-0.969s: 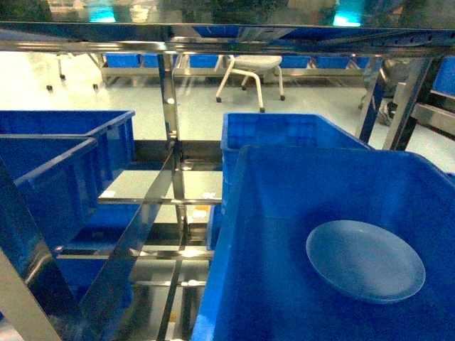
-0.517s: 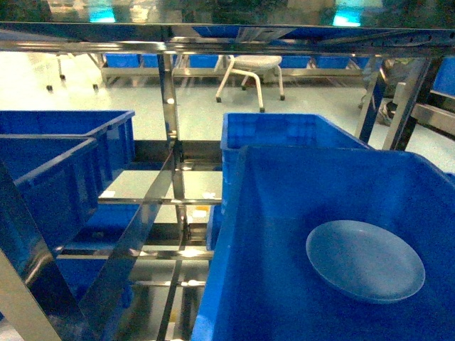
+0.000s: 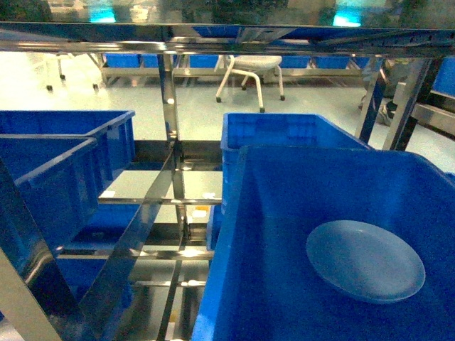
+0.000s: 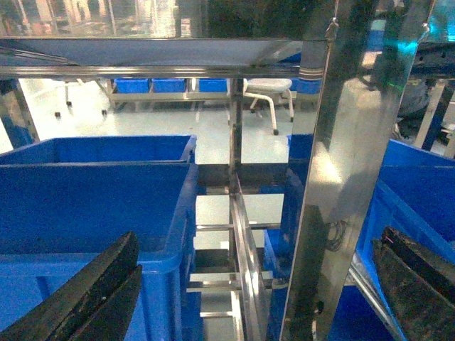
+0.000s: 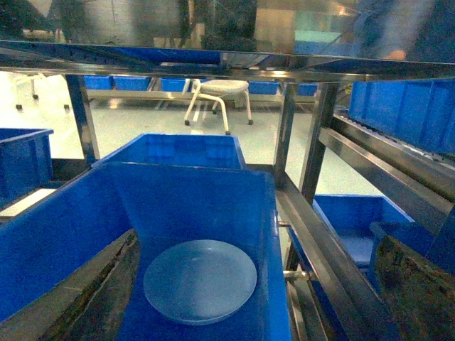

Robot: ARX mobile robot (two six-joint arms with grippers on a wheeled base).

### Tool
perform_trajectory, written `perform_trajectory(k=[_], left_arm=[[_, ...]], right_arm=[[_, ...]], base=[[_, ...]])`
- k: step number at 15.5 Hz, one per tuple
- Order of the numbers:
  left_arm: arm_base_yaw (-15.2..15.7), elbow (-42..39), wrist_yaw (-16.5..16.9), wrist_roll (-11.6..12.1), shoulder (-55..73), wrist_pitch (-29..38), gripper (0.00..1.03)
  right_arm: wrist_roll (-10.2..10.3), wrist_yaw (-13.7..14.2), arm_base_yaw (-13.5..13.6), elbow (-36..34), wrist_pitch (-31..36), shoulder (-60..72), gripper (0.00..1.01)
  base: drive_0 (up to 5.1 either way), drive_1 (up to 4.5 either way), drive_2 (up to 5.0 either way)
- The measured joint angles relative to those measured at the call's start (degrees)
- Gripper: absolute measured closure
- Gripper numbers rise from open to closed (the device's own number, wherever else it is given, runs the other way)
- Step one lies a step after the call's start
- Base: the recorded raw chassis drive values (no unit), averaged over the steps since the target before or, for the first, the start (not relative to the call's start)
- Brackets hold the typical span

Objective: Place blue tray on left shelf second layer neatly

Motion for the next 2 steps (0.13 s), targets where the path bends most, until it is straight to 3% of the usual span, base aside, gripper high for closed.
perform_trajectory(k=[2], left_arm=[[0.0, 0.0, 0.0, 0.0, 0.0, 0.0, 0.05]], right_arm=[[0.0, 0.0, 0.0, 0.0, 0.0, 0.0, 0.03]], base=[[0.0, 0.0, 0.0]])
